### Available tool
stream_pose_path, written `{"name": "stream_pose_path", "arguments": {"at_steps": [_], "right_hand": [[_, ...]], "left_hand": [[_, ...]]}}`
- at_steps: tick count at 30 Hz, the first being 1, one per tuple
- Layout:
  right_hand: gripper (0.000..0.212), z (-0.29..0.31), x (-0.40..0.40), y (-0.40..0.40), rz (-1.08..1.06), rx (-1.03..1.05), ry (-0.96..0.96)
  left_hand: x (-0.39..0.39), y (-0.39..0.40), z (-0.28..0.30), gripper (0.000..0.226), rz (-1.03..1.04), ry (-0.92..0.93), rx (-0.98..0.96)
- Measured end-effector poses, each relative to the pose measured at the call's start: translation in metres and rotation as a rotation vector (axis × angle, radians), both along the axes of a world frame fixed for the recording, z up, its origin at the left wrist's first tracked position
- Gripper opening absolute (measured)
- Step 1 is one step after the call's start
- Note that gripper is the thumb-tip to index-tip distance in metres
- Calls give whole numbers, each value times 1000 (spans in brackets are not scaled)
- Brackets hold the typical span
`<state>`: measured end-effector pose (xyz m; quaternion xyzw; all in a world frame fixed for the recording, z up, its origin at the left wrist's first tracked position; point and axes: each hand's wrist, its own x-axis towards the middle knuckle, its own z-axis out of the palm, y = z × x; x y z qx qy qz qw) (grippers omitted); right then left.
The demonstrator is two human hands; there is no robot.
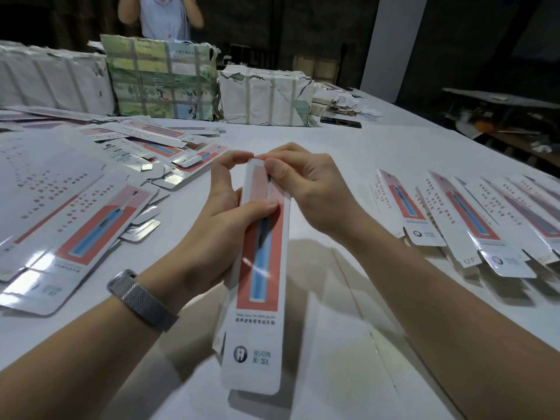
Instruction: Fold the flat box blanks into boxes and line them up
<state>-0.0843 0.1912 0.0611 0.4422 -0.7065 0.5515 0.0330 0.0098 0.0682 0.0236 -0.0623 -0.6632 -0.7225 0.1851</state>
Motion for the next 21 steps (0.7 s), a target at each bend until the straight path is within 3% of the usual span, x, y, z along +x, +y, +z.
{"name": "stream_pose_path", "arguments": {"at_steps": [4,10,12,14,17,19,21], "right_hand": [[16,-3,5,-8,-252,-27,148],[16,-3,9,-7,-282,-31,87],[28,-2,12,-8,-310,16,103],[54,4,14,-8,-285,128,127],[88,12,12,-5,-153,342,24],[91,18,4,3,-164,404,-13],[86,27,-9,16,-258,425,-37]], "left_hand": [[-5,4,-1,48,97,74,-21],[-5,7,-5,48,155,105,-100],[-7,5,-5,48,159,150,-89],[-7,2,-3,52,139,182,-91],[-4,1,-4,82,-24,159,-86],[-2,1,-9,102,-112,112,-138],[0,1,-10,105,-131,121,-248]]}}
